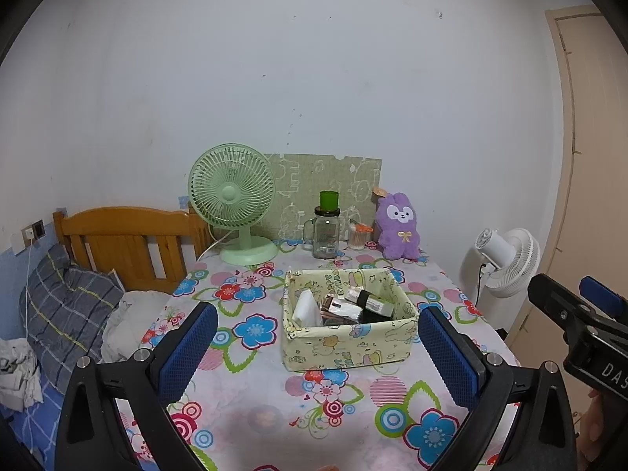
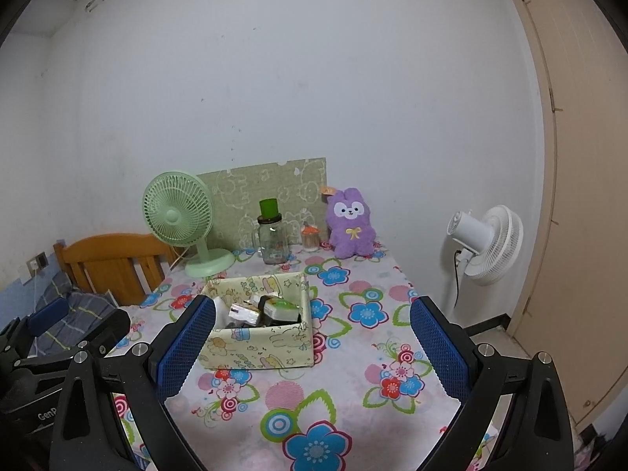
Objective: Organize soft objects
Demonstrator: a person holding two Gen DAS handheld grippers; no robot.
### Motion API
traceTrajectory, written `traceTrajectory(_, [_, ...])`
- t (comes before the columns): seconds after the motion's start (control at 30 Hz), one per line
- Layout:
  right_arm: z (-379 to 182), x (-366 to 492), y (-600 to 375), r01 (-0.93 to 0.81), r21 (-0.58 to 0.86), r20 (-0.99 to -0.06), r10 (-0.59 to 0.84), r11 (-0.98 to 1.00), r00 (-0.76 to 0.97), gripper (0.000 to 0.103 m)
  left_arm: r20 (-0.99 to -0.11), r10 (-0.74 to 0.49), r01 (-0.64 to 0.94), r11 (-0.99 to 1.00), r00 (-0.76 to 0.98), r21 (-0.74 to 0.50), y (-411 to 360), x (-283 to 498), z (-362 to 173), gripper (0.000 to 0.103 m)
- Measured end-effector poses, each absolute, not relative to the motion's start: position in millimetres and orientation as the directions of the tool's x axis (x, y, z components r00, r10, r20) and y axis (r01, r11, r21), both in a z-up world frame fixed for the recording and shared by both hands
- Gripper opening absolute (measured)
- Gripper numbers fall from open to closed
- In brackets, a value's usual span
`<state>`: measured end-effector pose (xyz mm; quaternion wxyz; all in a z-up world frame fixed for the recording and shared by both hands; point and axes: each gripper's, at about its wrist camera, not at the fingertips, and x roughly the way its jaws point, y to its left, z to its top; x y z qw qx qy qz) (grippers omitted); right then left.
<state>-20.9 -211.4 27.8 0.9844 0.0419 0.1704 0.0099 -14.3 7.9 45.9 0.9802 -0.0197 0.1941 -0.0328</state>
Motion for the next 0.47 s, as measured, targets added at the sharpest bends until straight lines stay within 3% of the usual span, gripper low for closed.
traceTrajectory(0.47, [25.2, -13.7, -206.4, 0.004, 0.076, -0.346, 0.023, 0.997, 0.938, 0.101, -0.384, -0.071, 0.049, 0.997, 0.921, -0.066, 17.9, -9.1, 42.8, 0.103])
